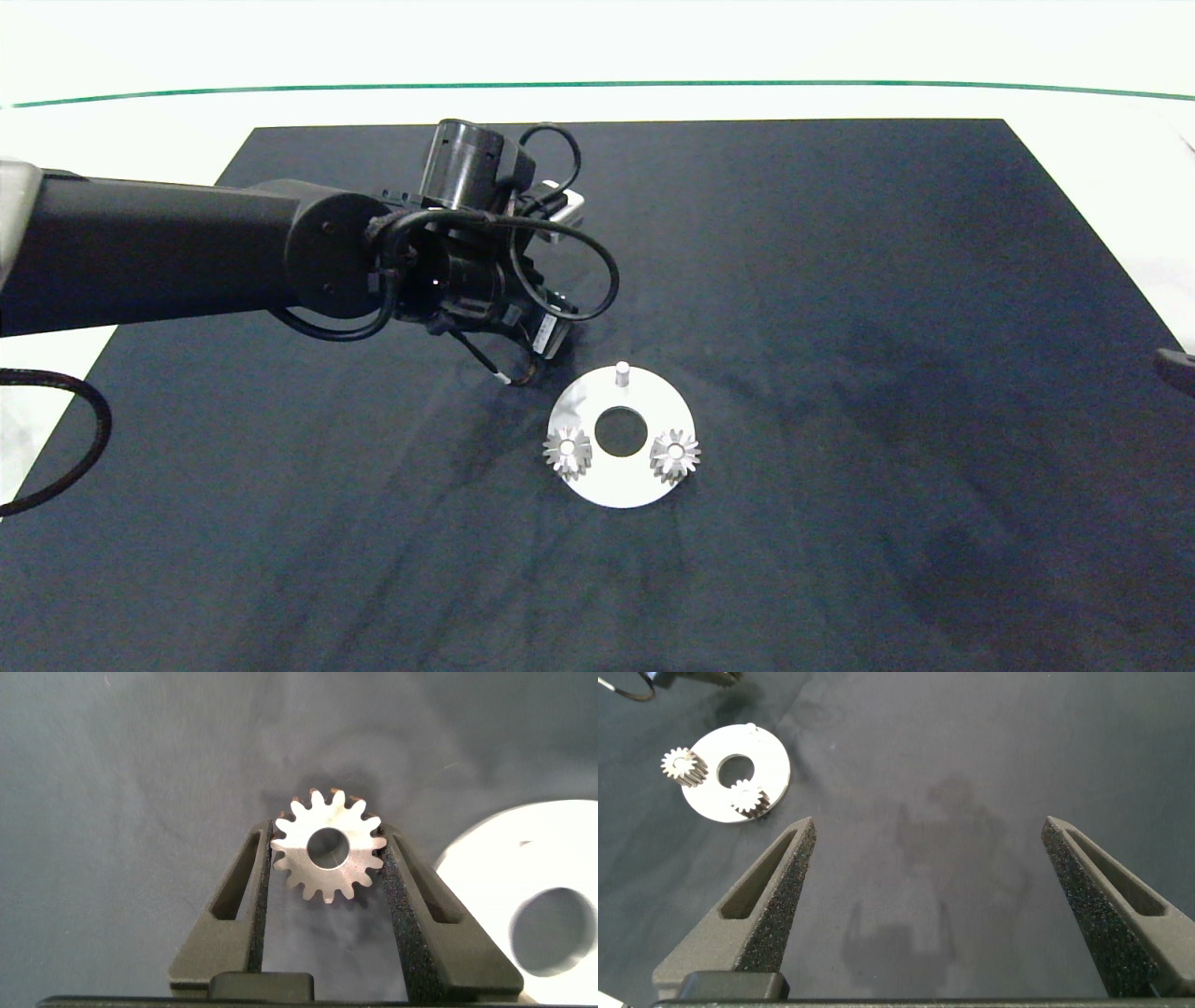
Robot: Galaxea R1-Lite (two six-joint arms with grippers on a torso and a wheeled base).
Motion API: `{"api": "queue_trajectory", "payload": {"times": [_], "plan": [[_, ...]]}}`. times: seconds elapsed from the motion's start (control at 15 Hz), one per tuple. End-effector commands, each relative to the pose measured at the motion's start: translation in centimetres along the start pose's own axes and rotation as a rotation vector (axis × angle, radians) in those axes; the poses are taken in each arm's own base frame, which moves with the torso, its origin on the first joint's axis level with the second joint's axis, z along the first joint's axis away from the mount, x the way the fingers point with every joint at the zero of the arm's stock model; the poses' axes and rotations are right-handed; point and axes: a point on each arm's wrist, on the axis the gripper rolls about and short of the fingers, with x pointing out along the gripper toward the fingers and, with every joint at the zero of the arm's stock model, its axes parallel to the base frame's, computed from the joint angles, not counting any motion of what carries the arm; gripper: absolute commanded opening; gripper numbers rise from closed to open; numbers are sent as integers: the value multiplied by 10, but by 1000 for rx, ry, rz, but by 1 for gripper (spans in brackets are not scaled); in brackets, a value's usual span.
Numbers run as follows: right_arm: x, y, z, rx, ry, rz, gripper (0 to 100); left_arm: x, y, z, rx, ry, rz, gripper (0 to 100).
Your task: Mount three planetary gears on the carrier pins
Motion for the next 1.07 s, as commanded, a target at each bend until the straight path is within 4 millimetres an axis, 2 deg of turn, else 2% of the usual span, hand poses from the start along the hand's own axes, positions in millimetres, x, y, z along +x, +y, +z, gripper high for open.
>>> {"api": "queue_trajectory", "payload": {"times": [0.07,0.27,0.47,0.6,0.8,1.07], "plan": [[0,0,0,-2,2,-1,100,-42,-18,15,-6,-81,-48,19],[-2,0,0,0,-3,-2,100,-56,-60,10,64,-79,-147,19],[-3,-1,1,2,-10,-5,100,-49,-75,11,89,-69,-176,19],[-3,-1,1,2,-10,-5,100,-38,-76,7,97,-43,-165,19],[-3,-1,1,-7,-10,-1,100,-16,-61,5,112,-11,-94,19],[-3,-1,0,-13,-10,-1,100,-14,-55,1,106,6,-82,19]]}}
